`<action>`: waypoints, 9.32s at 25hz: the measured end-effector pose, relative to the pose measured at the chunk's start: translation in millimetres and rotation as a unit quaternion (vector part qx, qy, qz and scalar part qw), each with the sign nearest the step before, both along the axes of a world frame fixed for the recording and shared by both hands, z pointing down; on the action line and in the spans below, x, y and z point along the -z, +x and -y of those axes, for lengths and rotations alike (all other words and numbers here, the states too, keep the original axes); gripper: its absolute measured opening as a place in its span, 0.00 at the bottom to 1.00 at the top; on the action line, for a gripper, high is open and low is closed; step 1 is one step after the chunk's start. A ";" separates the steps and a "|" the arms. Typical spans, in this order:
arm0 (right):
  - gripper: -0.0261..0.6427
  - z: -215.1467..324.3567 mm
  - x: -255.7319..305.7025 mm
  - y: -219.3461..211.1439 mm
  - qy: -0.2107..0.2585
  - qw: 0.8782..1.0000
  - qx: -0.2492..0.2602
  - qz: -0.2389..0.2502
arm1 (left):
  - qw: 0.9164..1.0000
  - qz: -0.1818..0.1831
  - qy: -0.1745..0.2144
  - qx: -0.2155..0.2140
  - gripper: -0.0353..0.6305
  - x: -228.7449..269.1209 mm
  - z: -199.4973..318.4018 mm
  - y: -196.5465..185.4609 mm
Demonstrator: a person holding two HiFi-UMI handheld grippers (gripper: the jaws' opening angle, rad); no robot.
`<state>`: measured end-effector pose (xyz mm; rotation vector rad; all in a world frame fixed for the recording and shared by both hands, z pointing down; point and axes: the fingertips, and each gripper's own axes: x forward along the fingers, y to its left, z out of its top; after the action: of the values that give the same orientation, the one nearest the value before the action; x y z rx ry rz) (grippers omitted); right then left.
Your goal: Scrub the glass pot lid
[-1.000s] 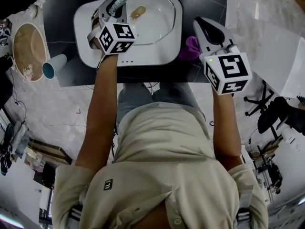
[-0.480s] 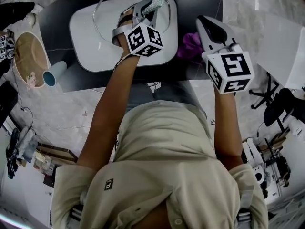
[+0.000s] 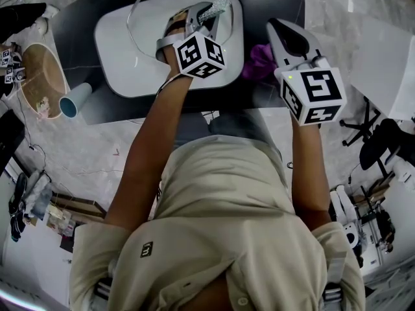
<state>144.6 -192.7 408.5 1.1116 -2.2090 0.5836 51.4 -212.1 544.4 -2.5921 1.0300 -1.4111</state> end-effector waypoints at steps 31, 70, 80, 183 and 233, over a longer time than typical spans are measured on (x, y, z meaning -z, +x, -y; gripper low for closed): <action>0.08 -13.3 -5.3 -62.7 -0.002 0.998 0.067 -0.001 | 0.980 0.038 -0.001 0.193 0.19 1.2 -8.7 -198.2; 0.08 -42.6 -22.3 -8.3 -0.016 1.000 0.003 -0.001 | 0.999 -0.004 -0.044 -0.001 0.19 -27.8 -30.5 -4.5; 0.08 -45.9 -19.0 -16.3 -0.018 1.000 0.011 -0.002 | 0.999 0.006 -0.048 0.009 0.19 -27.3 -34.7 -28.0; 0.08 -55.6 -9.5 -74.7 -0.023 0.999 0.047 0.005 | 0.988 0.095 -0.123 -0.008 0.19 -37.9 -67.2 -152.9; 0.08 -83.8 100.9 -134.9 0.057 0.989 0.136 -0.005 | 0.980 -0.185 -0.022 0.069 0.19 220.3 -116.1 -181.6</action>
<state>9.8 -108.8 307.6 0.8432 -2.3576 0.3376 -130.2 -96.0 324.1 -2.9393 1.2493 -1.0000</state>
